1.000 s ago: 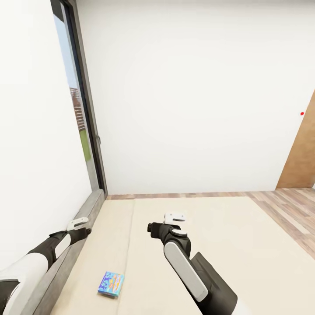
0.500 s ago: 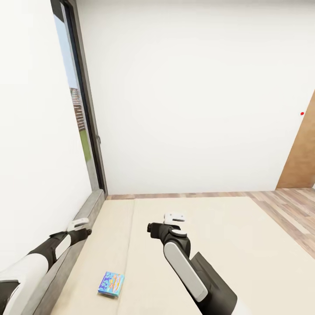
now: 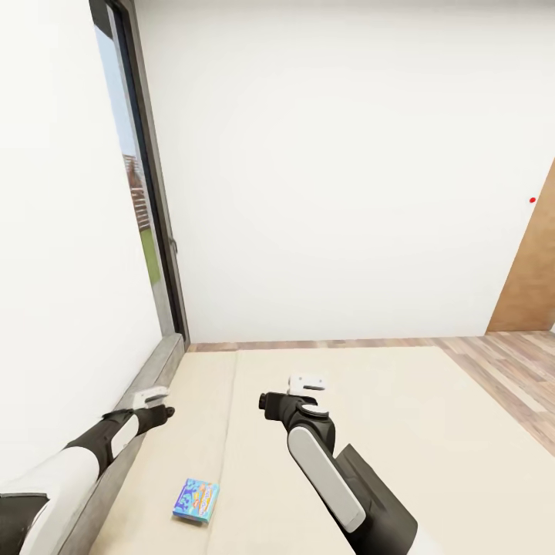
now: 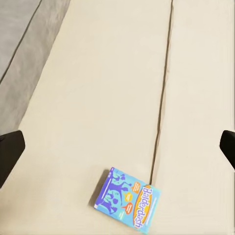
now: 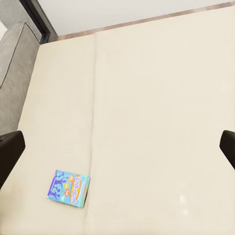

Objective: Put all the toys in the child's room - the three board games (two on the bed and one on the table), the two jigsaw puzzles on the table, and the tennis ball on the table - inside the toy box on the table in the child's room.

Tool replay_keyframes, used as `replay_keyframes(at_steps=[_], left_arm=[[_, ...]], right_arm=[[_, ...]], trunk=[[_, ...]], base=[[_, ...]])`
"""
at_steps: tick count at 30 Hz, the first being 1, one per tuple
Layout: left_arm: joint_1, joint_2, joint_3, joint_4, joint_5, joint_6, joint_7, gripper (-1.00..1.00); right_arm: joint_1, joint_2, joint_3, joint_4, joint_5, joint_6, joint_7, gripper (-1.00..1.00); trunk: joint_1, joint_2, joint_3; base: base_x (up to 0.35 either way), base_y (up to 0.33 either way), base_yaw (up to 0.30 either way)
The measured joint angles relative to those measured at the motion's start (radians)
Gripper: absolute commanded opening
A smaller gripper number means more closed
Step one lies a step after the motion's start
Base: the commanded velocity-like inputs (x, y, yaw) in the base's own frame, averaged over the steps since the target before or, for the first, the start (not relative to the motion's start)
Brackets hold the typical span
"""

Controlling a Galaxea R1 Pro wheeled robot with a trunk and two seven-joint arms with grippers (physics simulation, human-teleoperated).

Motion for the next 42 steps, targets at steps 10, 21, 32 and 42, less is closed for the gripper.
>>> replay_keyframes(at_steps=[10, 21, 32, 42], left_arm=[[0.0, -0.007, -0.001, 0.002, 0.001, 0.039, -0.004, 1.0], [0.0, -0.006, -0.002, 0.006, 0.002, 0.087, -0.093, 1.0], [0.0, 0.0, -0.004, 0.006, 0.001, 0.1, -0.157, 1.0], [-0.003, 0.041, 0.004, -0.002, 0.001, 0.19, -0.231, 1.0]], right_arm=[[0.0, 0.002, 0.001, -0.005, -0.003, 0.005, -0.012, 1.0], [0.0, 0.017, 0.016, -0.01, -0.004, 0.01, -0.017, 1.0], [0.0, 0.041, 0.112, -0.06, -0.002, 0.107, -0.167, 1.0], [0.0, 0.041, 0.119, -0.065, -0.006, 0.128, -0.223, 1.0]], trunk=[[0.0, 0.0, 0.0], [0.0, 0.0, 0.0], [0.0, 0.0, 0.0], [0.0, 0.0, -0.001]], base=[[0.0, 0.0, 0.0], [0.0, 0.0, 0.0], [0.0, 0.0, 0.0], [0.0, 0.0, 0.0]])
